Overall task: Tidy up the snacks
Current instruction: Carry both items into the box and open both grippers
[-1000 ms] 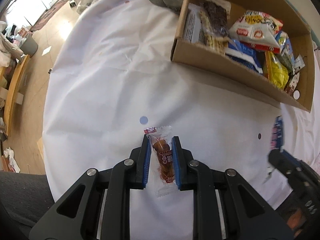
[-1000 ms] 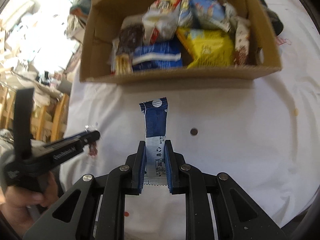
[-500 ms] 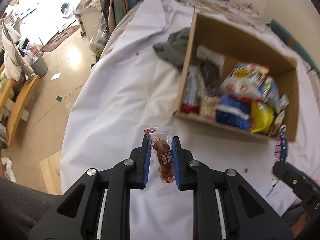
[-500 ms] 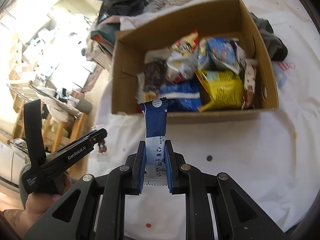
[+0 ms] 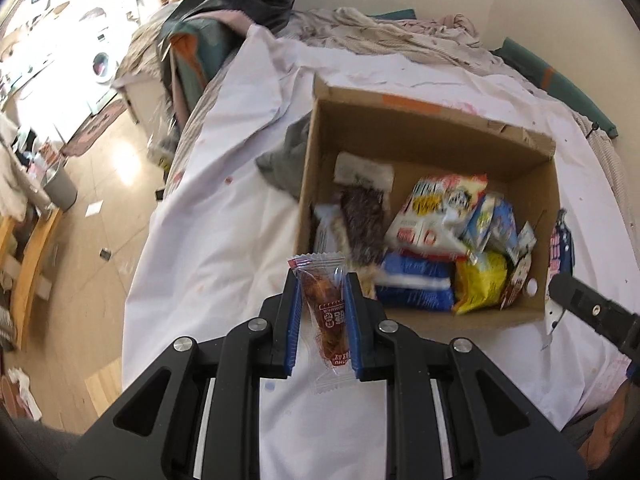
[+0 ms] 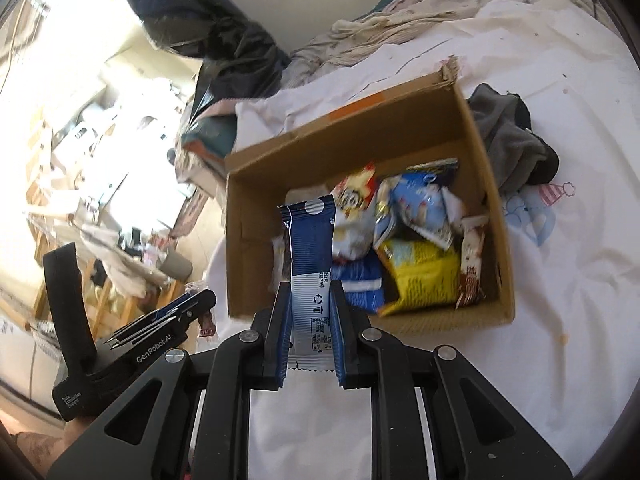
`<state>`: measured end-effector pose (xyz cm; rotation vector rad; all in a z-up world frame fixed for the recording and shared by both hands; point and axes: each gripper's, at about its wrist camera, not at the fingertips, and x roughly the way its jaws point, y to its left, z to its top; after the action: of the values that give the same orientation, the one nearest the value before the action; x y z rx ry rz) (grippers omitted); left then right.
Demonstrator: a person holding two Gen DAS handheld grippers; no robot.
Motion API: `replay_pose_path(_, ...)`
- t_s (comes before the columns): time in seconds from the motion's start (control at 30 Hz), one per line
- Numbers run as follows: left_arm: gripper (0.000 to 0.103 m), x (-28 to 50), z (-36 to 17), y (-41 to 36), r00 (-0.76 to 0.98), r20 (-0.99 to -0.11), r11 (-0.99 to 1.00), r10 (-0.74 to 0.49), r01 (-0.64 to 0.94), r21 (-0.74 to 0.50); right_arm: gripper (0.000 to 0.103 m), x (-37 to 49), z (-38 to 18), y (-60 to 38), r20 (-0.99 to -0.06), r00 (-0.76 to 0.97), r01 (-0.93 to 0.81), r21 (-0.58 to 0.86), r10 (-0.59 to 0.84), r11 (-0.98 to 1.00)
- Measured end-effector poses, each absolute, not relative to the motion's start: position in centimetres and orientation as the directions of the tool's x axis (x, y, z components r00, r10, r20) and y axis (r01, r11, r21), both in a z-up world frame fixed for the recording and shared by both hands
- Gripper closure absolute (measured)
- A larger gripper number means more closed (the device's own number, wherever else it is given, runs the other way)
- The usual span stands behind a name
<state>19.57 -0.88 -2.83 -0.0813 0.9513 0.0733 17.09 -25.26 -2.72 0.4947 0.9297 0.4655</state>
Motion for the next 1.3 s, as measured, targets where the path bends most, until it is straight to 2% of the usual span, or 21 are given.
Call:
replay_pose_path(0.33, 0.086, 24.6, -1.1, -1.8, 0.622, -0.783, 0.998, 0.003, -0.053, -0.038, 0.084, 20.7, -3.3, -26.0, -0.662, 0.533, -0.12, 0.558, 0.528, 0.821)
replay_pose_path(0.77, 0.086, 27.3, -4.5, -2.1, 0.623, -0.78, 0.997, -0.063, 0.002, -0.079, 0.084, 23.3, -7.1, -25.6, -0.734, 0.46, -0.04, 0.545, 0.5, 0.837)
replay_pose_path(1.03, 0.085, 27.7, -4.6, -2.9, 0.63, -0.773, 0.997, -0.069, 0.014, -0.078, 0.081, 23.7, -8.0, -25.8, -0.715, 0.448, -0.01, 0.597, 0.538, 0.802)
replay_pose_path(1.17, 0.084, 27.6, -4.6, -2.9, 0.625, -0.776, 0.995, -0.086, 0.016, -0.097, 0.081, 23.6, -7.8, -26.6, -0.665, 0.466, -0.004, 0.659, 0.584, 0.752)
replay_pose_path(1.2, 0.084, 27.5, -4.5, -2.9, 0.626, -0.774, 0.995, -0.092, 0.021, -0.101, 0.081, 23.5, -7.7, -26.8, -0.649, 0.479, -0.001, 0.673, 0.591, 0.74)
replay_pose_path(1.27, 0.074, 27.3, -4.4, -3.0, 0.628, -0.773, 0.995, -0.089, 0.024, -0.096, 0.074, 23.4, -7.2, -27.2, -0.631, 0.499, -0.006, 0.683, 0.594, 0.73)
replay_pose_path(1.3, 0.061, 27.2, -4.4, -2.9, 0.63, -0.772, 0.995, -0.086, 0.021, -0.094, 0.069, 23.3, -7.0, -27.3, -0.624, 0.507, -0.01, 0.686, 0.595, 0.728)
